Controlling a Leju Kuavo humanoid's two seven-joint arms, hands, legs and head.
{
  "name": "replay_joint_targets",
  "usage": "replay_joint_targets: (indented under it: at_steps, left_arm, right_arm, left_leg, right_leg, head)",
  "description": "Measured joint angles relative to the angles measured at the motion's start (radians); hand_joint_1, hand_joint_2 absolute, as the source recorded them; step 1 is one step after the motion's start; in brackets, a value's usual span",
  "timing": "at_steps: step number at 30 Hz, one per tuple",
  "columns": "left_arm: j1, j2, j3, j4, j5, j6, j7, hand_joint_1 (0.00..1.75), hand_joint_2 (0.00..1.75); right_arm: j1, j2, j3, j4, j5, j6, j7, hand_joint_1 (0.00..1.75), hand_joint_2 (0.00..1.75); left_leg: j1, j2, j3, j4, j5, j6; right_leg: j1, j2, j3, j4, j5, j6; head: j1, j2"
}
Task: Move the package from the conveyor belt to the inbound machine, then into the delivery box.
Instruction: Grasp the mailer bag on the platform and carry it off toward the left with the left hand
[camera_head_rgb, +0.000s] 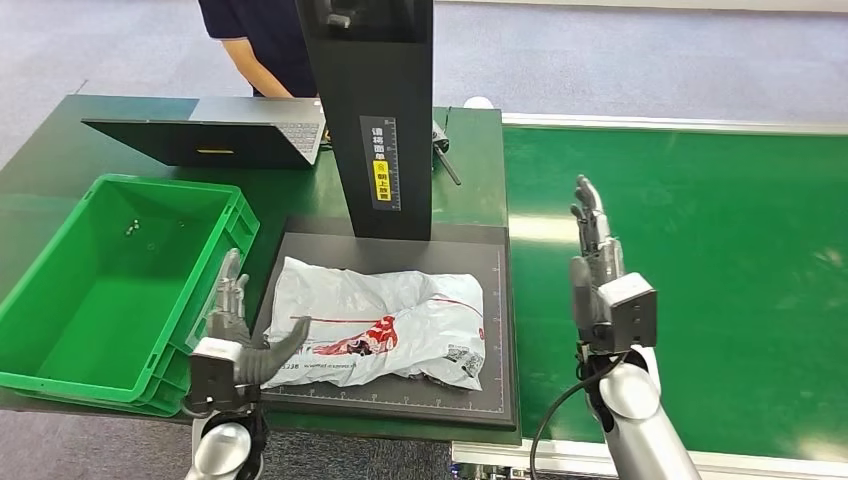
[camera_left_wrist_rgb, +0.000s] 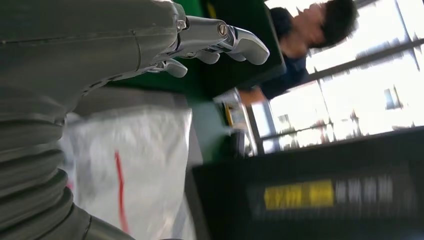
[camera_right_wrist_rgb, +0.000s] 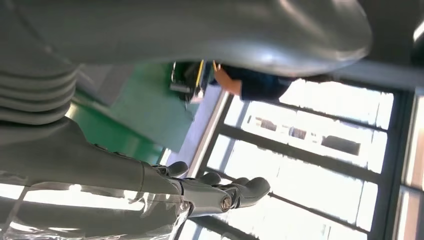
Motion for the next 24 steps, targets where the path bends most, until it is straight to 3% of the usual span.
replay_joint_targets:
  at_steps: [6, 10, 16, 24]
  left_arm:
    - [-0.010, 0.041, -0.125, 0.009, -0.431, -0.046, 0.136, 0.00, 1.75]
    - [-0.032, 0.055, -0.197, 0.051, -0.612, -0.125, 0.247, 0.00, 1.75]
    - [-0.088, 0.060, -0.244, 0.163, -0.704, -0.242, 0.374, 0.00, 1.75]
    - [-0.149, 0.059, -0.252, 0.237, -0.715, -0.299, 0.407, 0.00, 1.75]
  right_arm:
    - [0.047, 0.020, -0.113, -0.047, -0.017, 0.035, -0.002, 0.00, 0.00]
    - [0.072, 0.041, -0.156, -0.060, 0.000, 0.062, 0.002, 0.00, 0.00]
    - [0.119, 0.064, -0.198, -0.089, 0.031, 0.080, 0.008, 0.00, 0.00]
    - [0.167, 0.081, -0.236, -0.132, 0.054, 0.092, 0.017, 0.00, 0.00]
  left_leg:
    - [0.000, 0.000, 0.000, 0.000, 0.000, 0.000]
    - [0.000, 0.000, 0.000, 0.000, 0.000, 0.000]
    - [0.000, 0.000, 0.000, 0.000, 0.000, 0.000]
    - [0.000, -0.001, 0.005, 0.000, -0.001, 0.002]
  right_leg:
    - [0.000, 0.000, 0.000, 0.000, 0.000, 0.000]
    - [0.000, 0.000, 0.000, 0.000, 0.000, 0.000]
    - [0.000, 0.000, 0.000, 0.000, 0.000, 0.000]
    - [-0.001, -0.001, 0.006, 0.000, -0.001, 0.001]
  head:
    - [0.000, 0.000]
    - [0.000, 0.000]
    - [0.000, 0.000]
    - [0.000, 0.000]
